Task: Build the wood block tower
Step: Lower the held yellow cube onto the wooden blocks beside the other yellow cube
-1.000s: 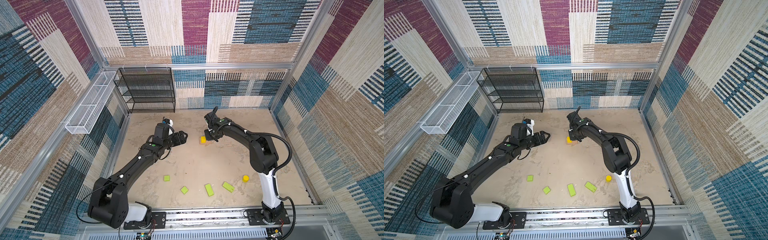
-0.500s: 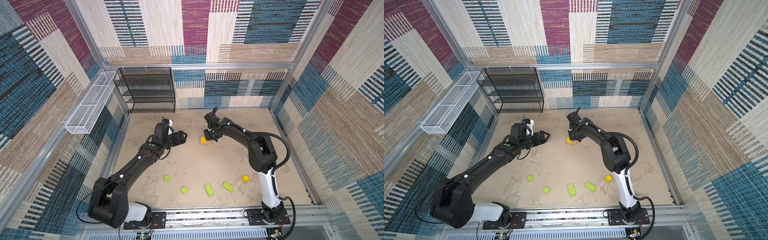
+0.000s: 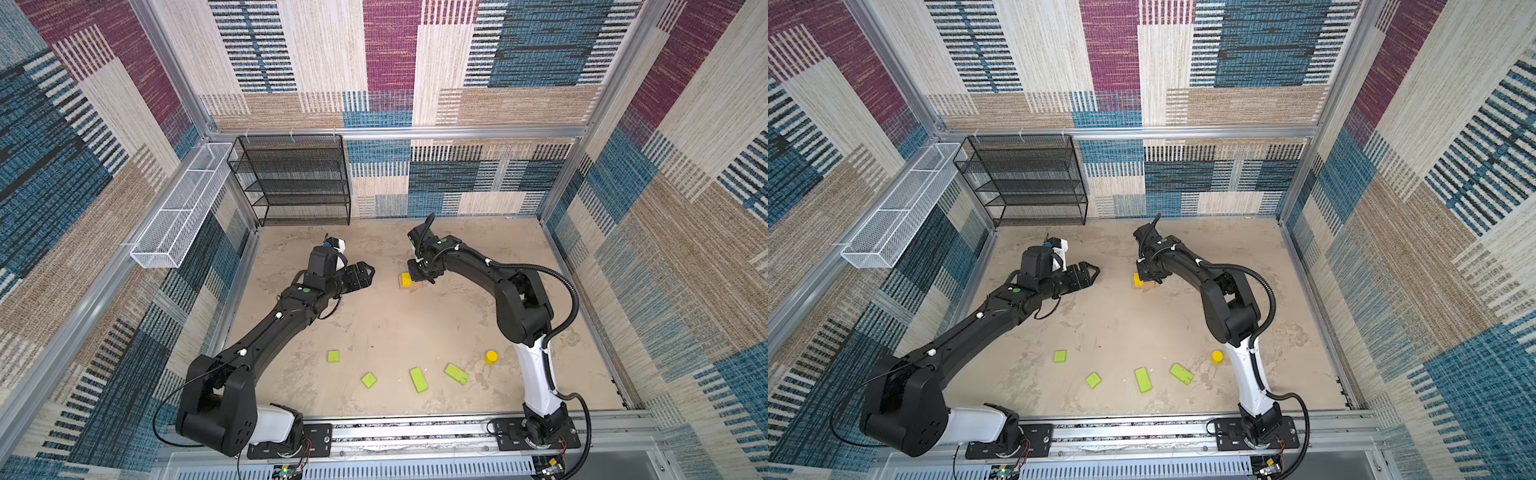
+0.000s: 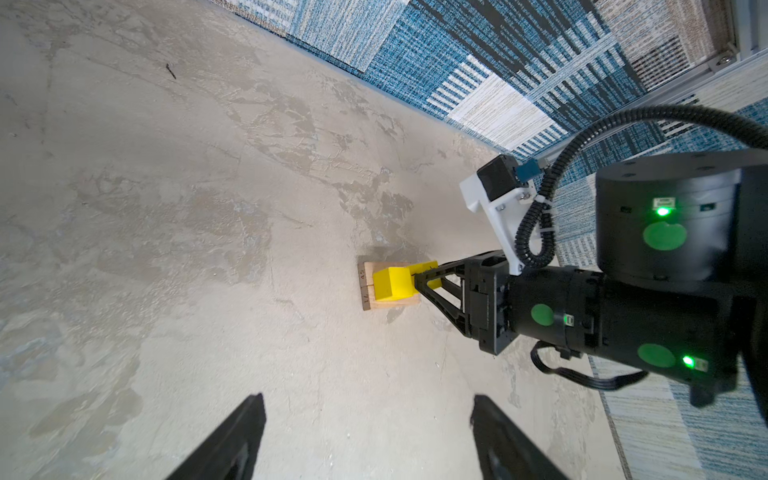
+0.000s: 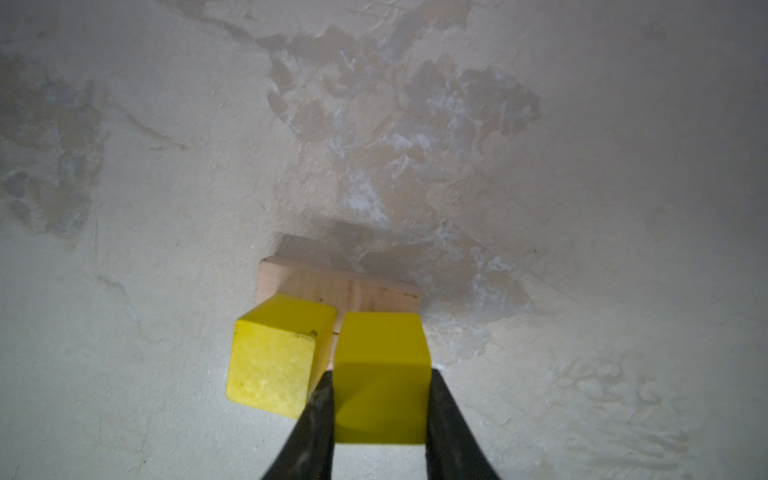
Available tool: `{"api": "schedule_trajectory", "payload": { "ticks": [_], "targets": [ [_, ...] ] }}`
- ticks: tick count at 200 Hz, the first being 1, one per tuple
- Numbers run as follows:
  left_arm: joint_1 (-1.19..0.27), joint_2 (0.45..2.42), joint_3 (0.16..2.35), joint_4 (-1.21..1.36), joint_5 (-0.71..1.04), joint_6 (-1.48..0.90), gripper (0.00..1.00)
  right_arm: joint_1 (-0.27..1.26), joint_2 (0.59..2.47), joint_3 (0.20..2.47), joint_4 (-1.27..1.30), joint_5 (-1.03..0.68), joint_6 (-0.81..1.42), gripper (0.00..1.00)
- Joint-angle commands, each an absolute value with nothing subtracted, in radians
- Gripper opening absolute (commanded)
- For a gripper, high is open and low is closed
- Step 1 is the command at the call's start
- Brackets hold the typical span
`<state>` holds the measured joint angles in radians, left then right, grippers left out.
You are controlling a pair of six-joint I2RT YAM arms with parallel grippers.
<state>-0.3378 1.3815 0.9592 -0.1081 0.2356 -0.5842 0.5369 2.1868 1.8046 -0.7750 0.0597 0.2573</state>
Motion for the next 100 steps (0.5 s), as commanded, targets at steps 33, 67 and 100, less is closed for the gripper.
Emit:
{"api": "schedule_trajectory", "payload": {
  "ticks": [33,67,100],
  "targets": [
    [-0.334,1.376,0.954,-0.097,0.239,-0.598,0.83,0.537,2.193,1.815,-0.759,0.052,0.265,0.33],
    [-0.333,1.376,0.954,-0.1,0.238,-0.597,0.83,0.537,2.191,1.817,-0.764,0.046,0.265,0.37],
    [-0.332,1.375,0.953,-0.1,0.236,-0.598,0.83,0.537,2.191,1.815,-0.766,0.054,0.265,0.39]
  ]
}}
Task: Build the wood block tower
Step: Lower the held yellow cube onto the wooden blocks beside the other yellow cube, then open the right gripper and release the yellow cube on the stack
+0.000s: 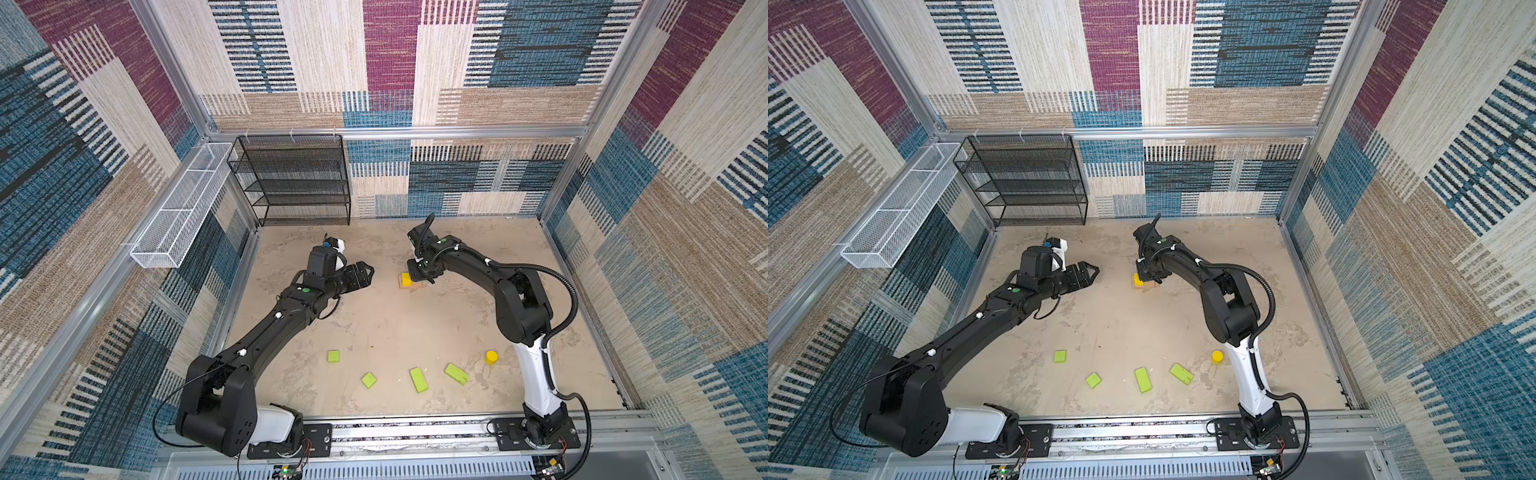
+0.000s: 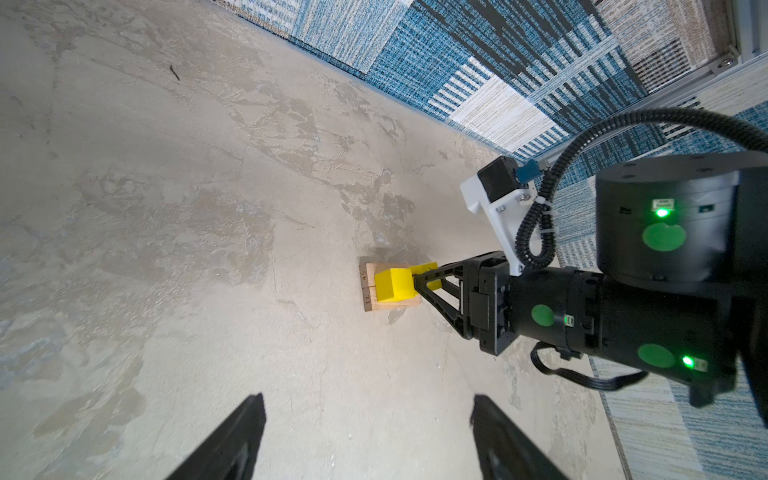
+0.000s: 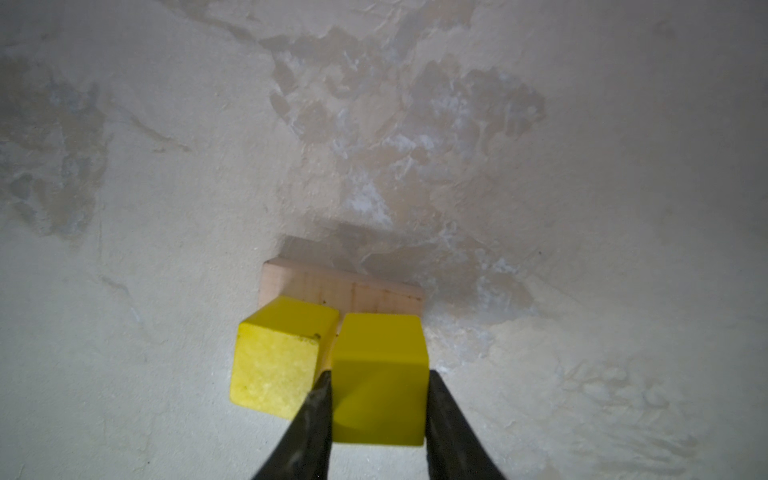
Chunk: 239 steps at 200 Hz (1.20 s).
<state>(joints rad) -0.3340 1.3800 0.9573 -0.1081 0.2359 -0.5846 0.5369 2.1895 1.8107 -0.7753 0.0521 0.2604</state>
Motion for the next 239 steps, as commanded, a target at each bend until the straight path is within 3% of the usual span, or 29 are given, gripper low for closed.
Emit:
{"api": "schedule_trajectory", "payload": {
  "ticks": [1,162,212,239],
  "targets": [
    [-0.332,1.375,0.953,-0.1,0.236,-0.598,0.83,0.537,2.191,1.814,-0.766,0.055,0.265,0.39],
    [-0.33,1.388,0.95,-0.082,0.265,-0.609,0.82,0.537,2.103,1.779,-0.774,0.072,0.275,0.42],
    [-0.329,1.437,0.975,-0.067,0.333,-0.611,0.81,0.518,2.013,1.696,-0.692,0.007,0.256,0.59],
    [-0.331,1.5,1.015,-0.072,0.382,-0.618,0.77,0.483,1.985,1.643,-0.618,-0.077,0.242,0.62]
  ]
}}
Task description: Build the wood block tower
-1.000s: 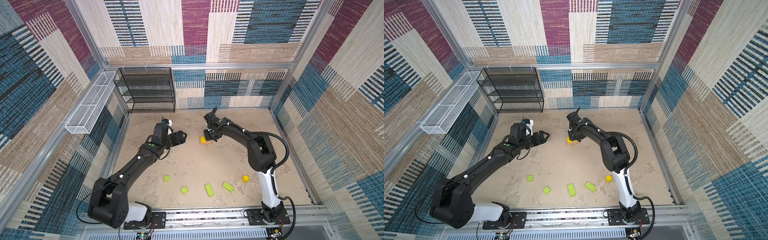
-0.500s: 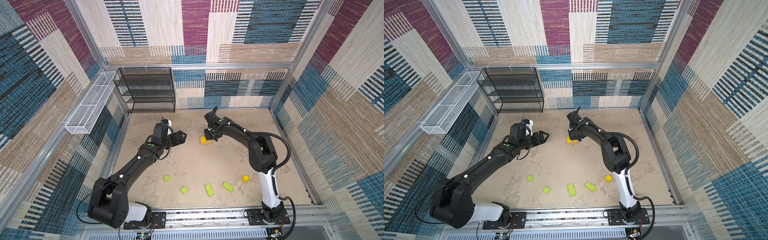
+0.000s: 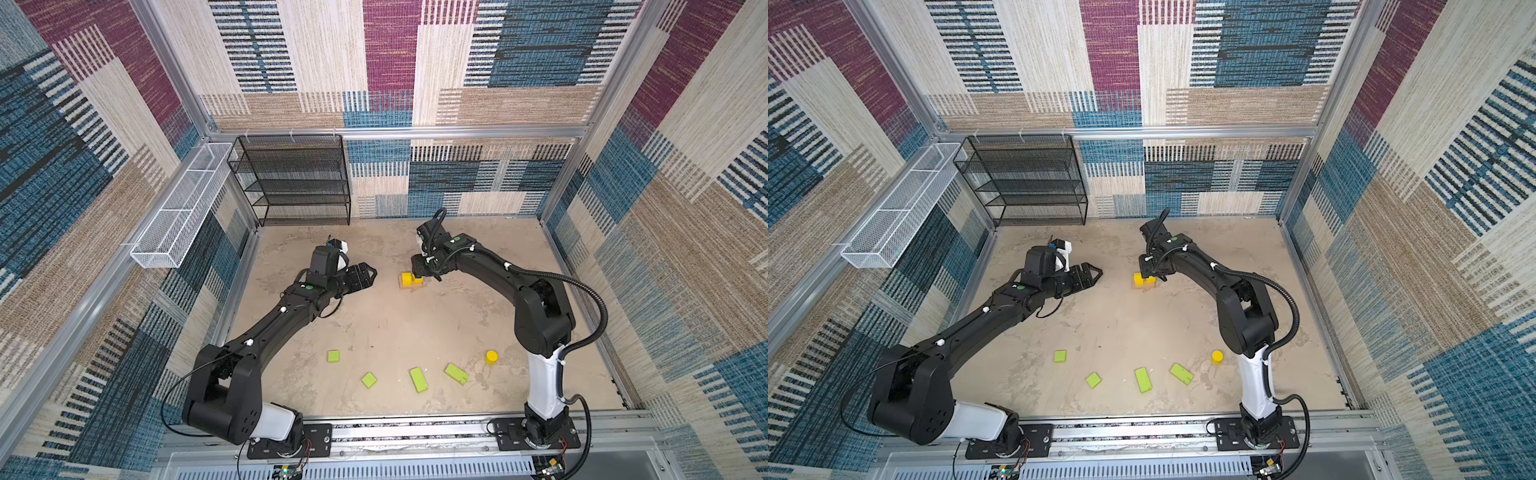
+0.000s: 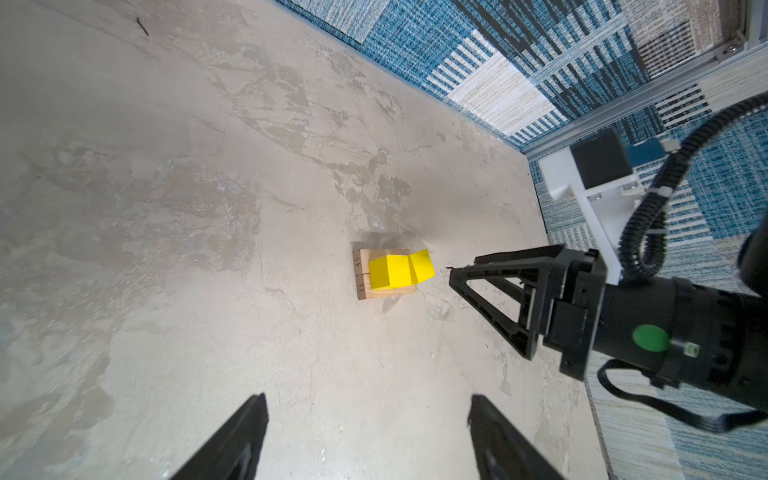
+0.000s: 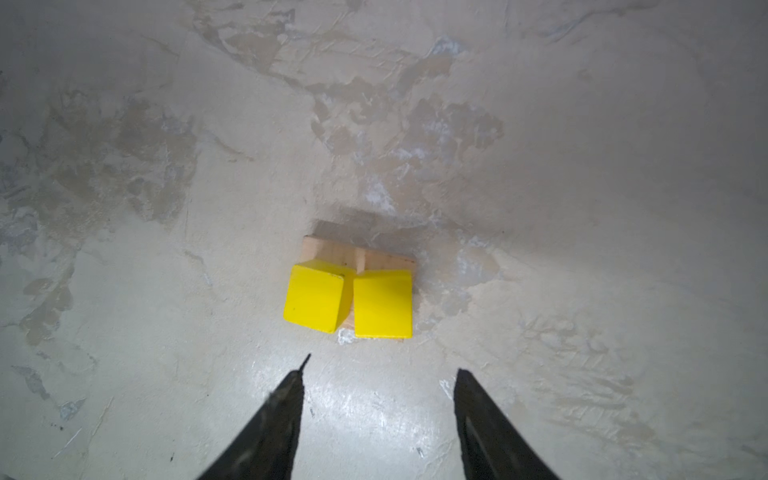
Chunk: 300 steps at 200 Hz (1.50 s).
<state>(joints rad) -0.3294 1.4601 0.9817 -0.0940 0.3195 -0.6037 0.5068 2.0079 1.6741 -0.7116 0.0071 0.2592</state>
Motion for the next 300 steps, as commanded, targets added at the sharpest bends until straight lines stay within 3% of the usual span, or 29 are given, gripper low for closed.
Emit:
{"api": "schedule_trajectory", "payload": {
  "ticks": [1,73,205,300],
  "targets": [
    [-0.332,1.503,1.017,-0.073,0.383,-0.618,0.77,0.482,1.983,1.641,-0.614,-0.081,0.241,0.62],
    [-0.389,1.73,1.271,-0.242,0.39,-0.571,0.73,0.415,1.972,1.54,-0.472,-0.209,0.222,0.74],
    [-0.464,2.013,1.54,-0.359,0.307,-0.604,0.65,0.382,1.972,1.407,-0.294,-0.318,0.287,0.65],
    [-0.491,2.046,1.562,-0.367,0.288,-0.619,0.57,0.379,2.016,1.435,-0.272,-0.366,0.296,0.61]
  ]
}}
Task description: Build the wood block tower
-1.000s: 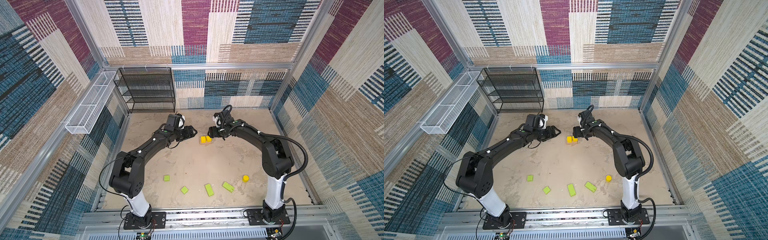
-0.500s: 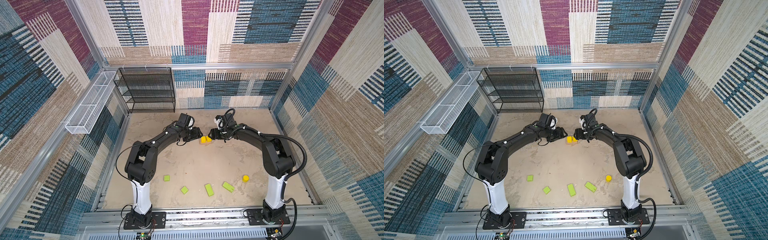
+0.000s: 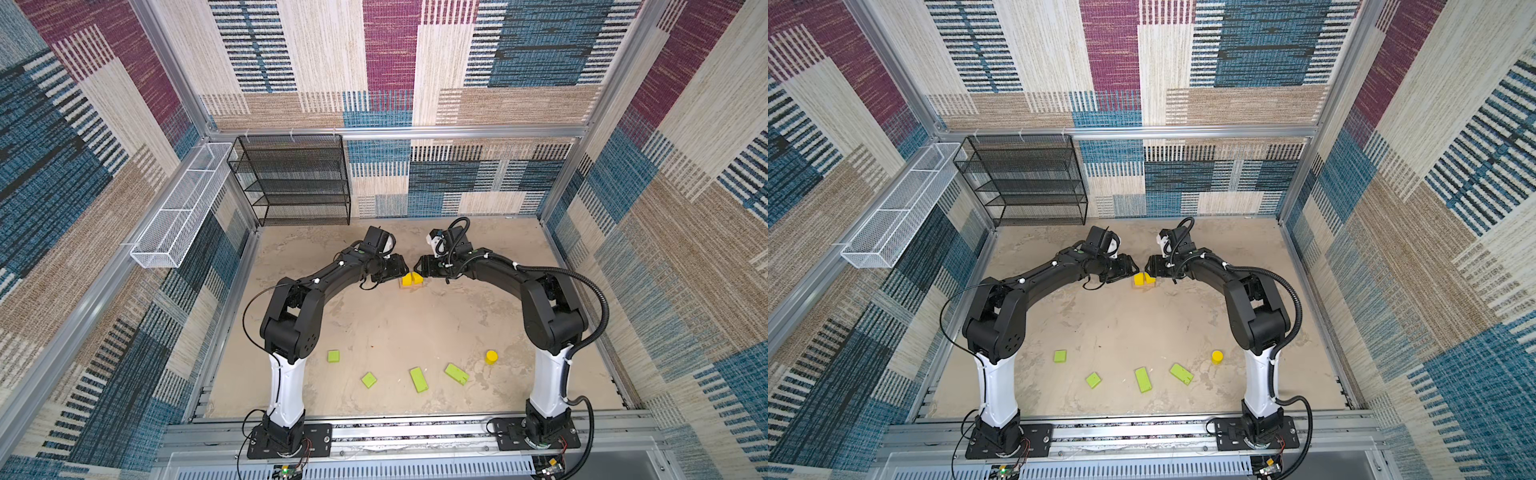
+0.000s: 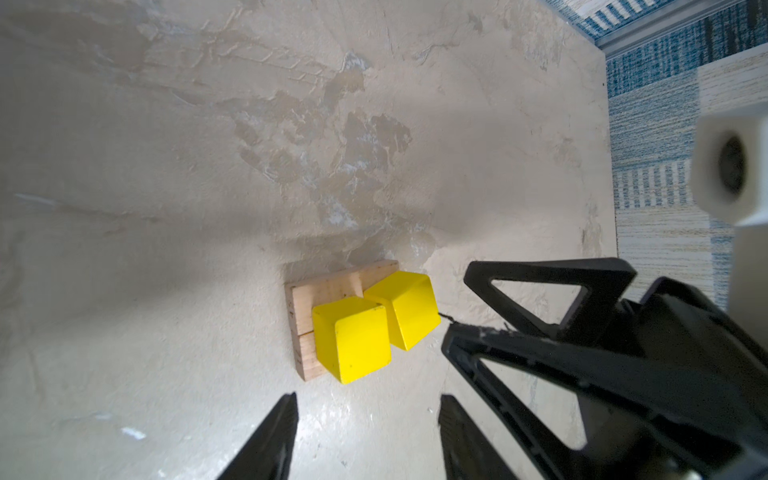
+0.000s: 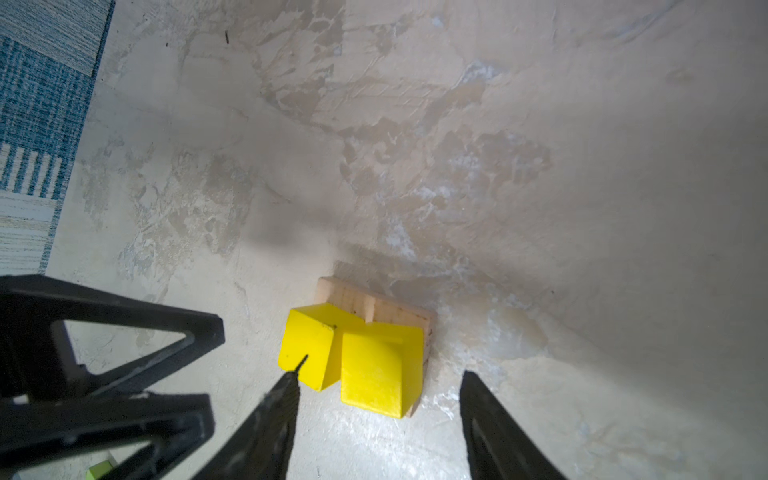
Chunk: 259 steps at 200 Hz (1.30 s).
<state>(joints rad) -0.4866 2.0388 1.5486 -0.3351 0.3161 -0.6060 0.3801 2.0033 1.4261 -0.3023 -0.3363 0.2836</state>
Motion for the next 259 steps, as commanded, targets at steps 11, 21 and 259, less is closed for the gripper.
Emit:
{"api": "schedule_trajectory", "payload": {
  "ticks": [11,21,259],
  "targets": [
    [-0.492,2.049,1.564,-0.379,0.276,-0.623,0.56,0.379,2.019,1.435,-0.268,-0.373,0.298,0.61],
    [-0.492,2.05,1.565,-0.386,0.267,-0.627,0.55,0.379,2.017,1.433,-0.265,-0.375,0.301,0.6],
    [-0.495,2.098,1.578,-0.338,0.319,-0.652,0.39,0.379,2.049,1.435,-0.259,-0.412,0.321,0.41]
  ]
}}
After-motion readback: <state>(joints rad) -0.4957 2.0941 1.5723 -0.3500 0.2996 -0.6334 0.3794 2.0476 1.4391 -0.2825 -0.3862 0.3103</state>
